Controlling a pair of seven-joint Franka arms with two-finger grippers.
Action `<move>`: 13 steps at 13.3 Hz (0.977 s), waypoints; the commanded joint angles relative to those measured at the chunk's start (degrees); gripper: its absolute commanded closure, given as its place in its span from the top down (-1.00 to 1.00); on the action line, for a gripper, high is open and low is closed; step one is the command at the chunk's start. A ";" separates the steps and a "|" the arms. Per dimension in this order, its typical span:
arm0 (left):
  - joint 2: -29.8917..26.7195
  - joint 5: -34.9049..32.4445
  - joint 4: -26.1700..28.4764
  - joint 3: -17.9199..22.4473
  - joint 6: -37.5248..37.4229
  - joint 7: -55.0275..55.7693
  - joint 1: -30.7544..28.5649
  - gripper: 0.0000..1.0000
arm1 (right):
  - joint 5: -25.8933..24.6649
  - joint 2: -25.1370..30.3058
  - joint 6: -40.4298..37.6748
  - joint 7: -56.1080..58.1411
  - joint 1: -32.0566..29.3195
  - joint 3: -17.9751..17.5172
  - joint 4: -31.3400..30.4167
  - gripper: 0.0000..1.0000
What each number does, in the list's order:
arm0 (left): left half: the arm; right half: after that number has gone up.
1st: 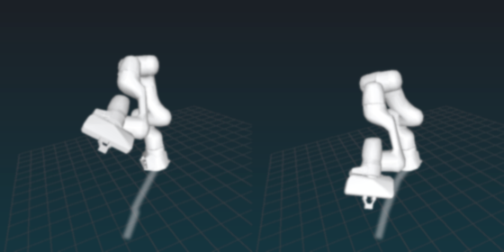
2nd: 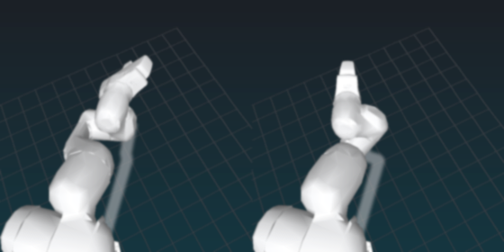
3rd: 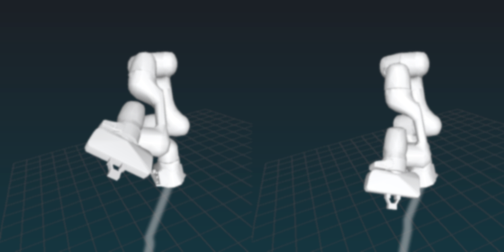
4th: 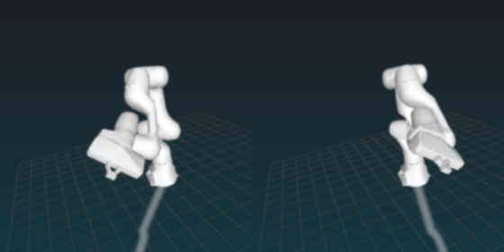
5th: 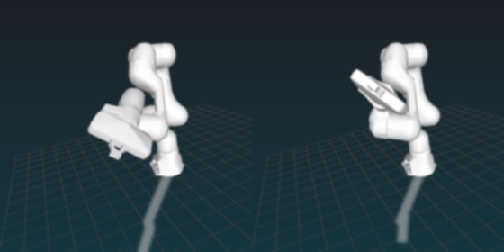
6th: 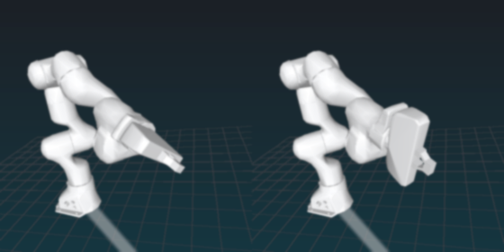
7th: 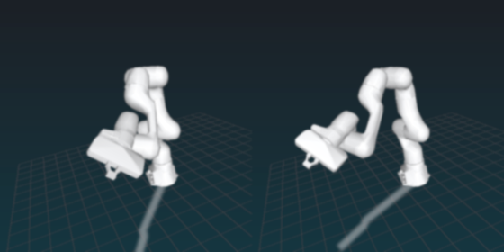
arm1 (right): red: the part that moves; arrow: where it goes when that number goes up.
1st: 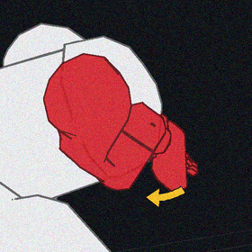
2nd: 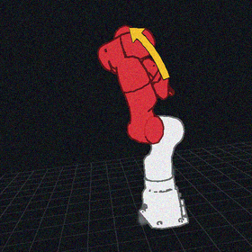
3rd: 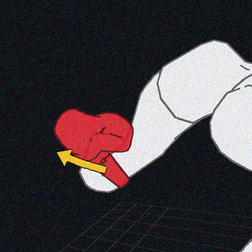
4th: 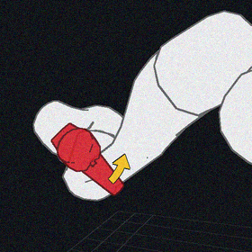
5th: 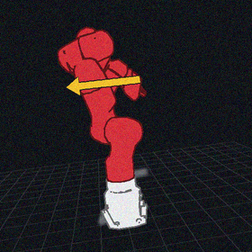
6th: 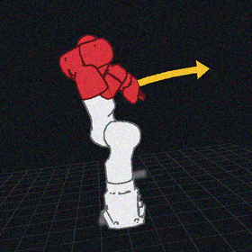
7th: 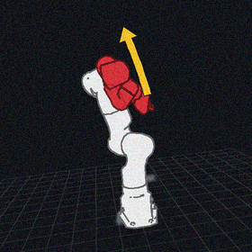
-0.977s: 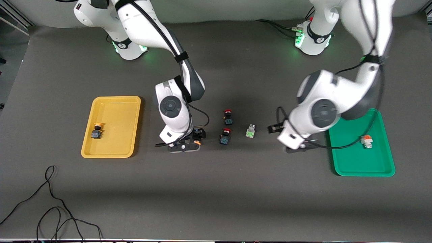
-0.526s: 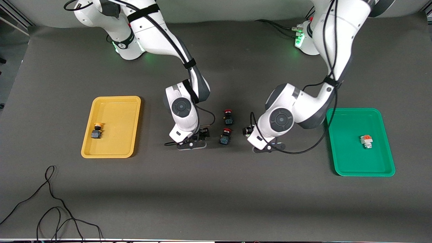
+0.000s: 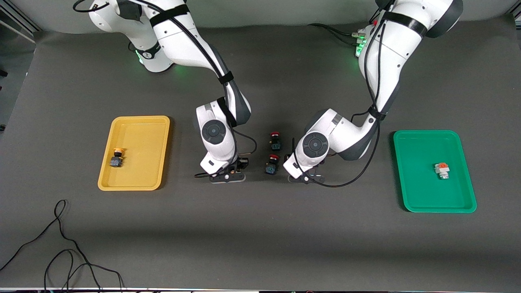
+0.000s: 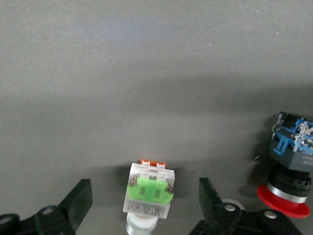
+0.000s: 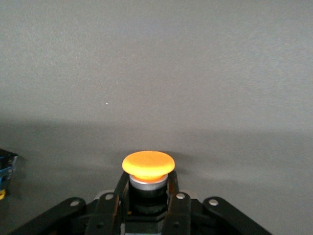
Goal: Place green and yellow buttons in trays
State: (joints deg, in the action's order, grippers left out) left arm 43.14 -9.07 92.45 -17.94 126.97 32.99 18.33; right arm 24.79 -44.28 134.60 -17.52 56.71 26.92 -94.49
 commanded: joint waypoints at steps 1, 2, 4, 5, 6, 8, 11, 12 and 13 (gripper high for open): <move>0.02 -0.86 1.41 0.80 3.27 -1.97 0.83 0.95 | 0.61 6.82 -8.01 -0.23 -2.39 -0.20 1.05 -0.64; 0.02 -0.86 1.77 0.80 3.46 -1.88 0.92 0.95 | 0.35 8.84 -12.13 -0.58 -2.74 0.59 2.19 -0.64; 0.02 -0.77 2.03 0.80 3.46 -1.88 1.53 0.68 | -0.18 12.19 -19.78 0.02 -2.66 2.78 4.74 -0.64; 0.02 -0.86 2.21 0.80 3.46 -1.88 1.53 0.44 | -0.70 13.59 -22.52 1.16 -2.66 4.45 4.84 -0.64; 0.02 -0.77 2.30 0.80 3.37 -1.88 1.62 0.42 | -2.97 15.00 -23.67 4.31 -2.57 6.29 3.97 -0.64; 0.02 -0.77 2.91 0.80 3.20 -1.88 1.62 -0.77 | -6.41 18.07 -24.12 11.59 -2.40 10.94 -0.41 -0.64; -0.94 -0.25 2.83 0.72 2.06 -1.96 0.92 -1.00 | -8.88 22.03 -23.95 25.11 -2.04 20.25 -7.26 -0.64; -2.17 -0.07 2.56 0.80 0.49 -1.70 0.57 -1.00 | -8.79 23.26 -23.51 30.04 -1.87 23.33 -10.25 -0.64; -3.40 0.10 2.21 0.80 -1.53 -1.09 0.04 -1.00 | -8.79 24.41 -22.90 32.44 -1.87 25.10 -12.97 -0.64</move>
State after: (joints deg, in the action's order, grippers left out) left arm 43.31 -9.41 93.95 -17.69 128.73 31.47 18.92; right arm 17.35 -24.93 110.13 9.00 53.69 48.77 -100.29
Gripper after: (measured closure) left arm 0.590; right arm 0.670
